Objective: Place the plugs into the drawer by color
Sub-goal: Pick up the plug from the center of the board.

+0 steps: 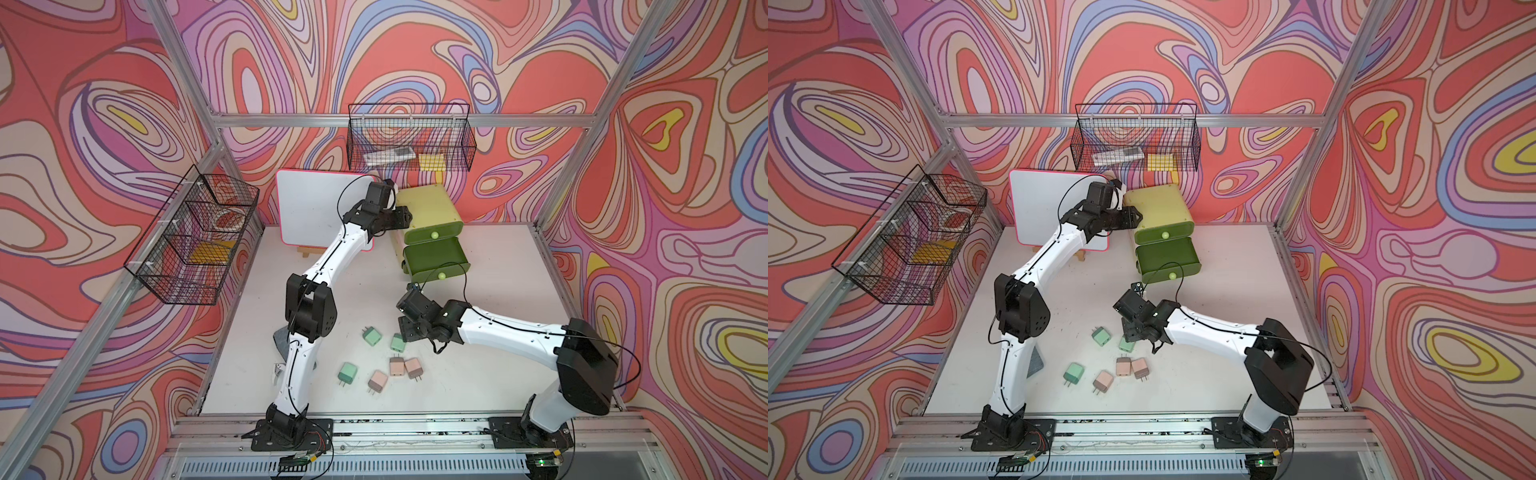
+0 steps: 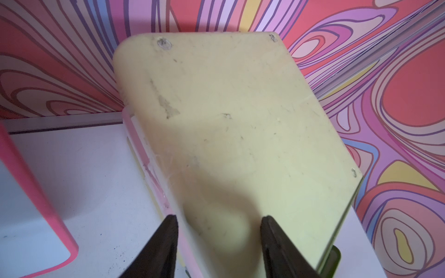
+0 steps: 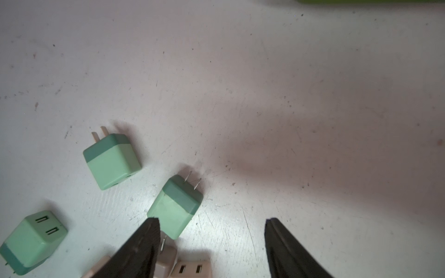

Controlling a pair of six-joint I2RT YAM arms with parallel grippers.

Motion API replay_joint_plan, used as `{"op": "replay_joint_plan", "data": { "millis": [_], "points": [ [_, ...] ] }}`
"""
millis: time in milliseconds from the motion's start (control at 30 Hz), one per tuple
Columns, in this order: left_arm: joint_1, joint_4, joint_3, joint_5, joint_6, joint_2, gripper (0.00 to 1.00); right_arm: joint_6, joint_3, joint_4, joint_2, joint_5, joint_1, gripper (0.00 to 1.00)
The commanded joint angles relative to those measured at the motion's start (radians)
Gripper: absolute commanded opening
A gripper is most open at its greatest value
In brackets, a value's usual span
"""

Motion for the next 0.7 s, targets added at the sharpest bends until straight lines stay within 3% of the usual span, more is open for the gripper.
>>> {"op": "replay_joint_plan", "data": {
  "millis": [0, 300, 467, 667],
  "points": [
    [0.003, -0.072, 0.014, -0.006, 0.013, -0.020, 0.54, -0.054, 0.036, 0.047, 0.082, 0.003, 0.031, 0.73],
    [0.003, -0.073, 0.017, -0.004, 0.015, -0.014, 0.54, -0.059, 0.077, 0.030, 0.195, 0.016, 0.040, 0.92],
    [0.003, -0.073, 0.017, -0.004, 0.015, -0.012, 0.54, -0.043, 0.069, 0.012, 0.214, 0.010, 0.041, 0.91],
    [0.004, -0.074, 0.016, 0.000, 0.012, -0.014, 0.54, -0.025, 0.018, 0.023, 0.166, 0.003, 0.041, 0.78]
  ]
}}
